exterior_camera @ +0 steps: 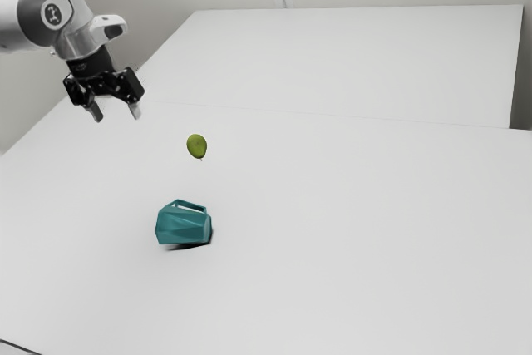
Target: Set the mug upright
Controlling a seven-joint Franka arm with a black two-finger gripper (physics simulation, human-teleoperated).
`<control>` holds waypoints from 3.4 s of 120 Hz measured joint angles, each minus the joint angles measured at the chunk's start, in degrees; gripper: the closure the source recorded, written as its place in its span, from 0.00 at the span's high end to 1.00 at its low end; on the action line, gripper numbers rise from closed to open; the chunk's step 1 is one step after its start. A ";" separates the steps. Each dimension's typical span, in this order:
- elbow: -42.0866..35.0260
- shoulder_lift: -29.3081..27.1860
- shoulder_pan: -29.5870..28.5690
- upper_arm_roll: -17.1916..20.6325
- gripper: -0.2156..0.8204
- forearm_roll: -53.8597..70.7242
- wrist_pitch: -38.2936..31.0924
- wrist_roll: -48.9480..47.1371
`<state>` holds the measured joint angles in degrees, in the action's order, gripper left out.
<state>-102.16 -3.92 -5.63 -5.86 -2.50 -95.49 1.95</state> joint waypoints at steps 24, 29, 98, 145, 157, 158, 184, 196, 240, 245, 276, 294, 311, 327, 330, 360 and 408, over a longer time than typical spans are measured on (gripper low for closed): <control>-3.22 6.07 -12.72 -0.01 0.79 -13.22 0.20 0.08; -3.56 7.83 -14.25 -0.06 0.79 -15.51 0.27 0.12; -8.07 21.17 -8.69 -4.10 0.79 -33.54 -0.19 0.49; -9.67 24.75 -8.50 -3.81 0.79 -40.08 -0.33 0.63; -9.81 25.22 -8.44 -3.67 0.79 -41.56 -0.32 0.64; -9.81 25.25 -8.44 -3.66 0.79 -41.66 -0.32 0.64; -9.72 25.33 -8.36 -2.84 0.41 -42.72 -0.32 0.58; -9.39 25.23 -8.20 -2.23 0.24 -42.73 -0.33 0.55; -8.37 23.98 -7.83 -0.38 0.06 -41.98 -0.50 -0.03; -8.30 23.58 -7.74 -0.08 0.06 -41.42 -0.69 -0.12; -8.14 16.32 -2.34 2.77 0.04 -24.93 -6.54 -1.41; -7.89 15.04 -0.66 5.95 0.03 -11.92 -13.92 -1.91; -7.75 14.87 -0.22 8.77 0.03 -2.87 -20.20 -2.45; -7.67 14.97 -0.10 9.68 0.03 1.29 -24.38 -3.05; -7.72 15.03 0.01 9.77 0.03 1.69 -25.06 -3.17; -8.27 16.29 0.20 10.47 0.03 3.27 -30.45 -4.86; -8.42 19.89 0.18 10.51 0.03 3.56 -32.91 -7.11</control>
<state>-110.59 15.97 -5.44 4.65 1.05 -128.40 -5.17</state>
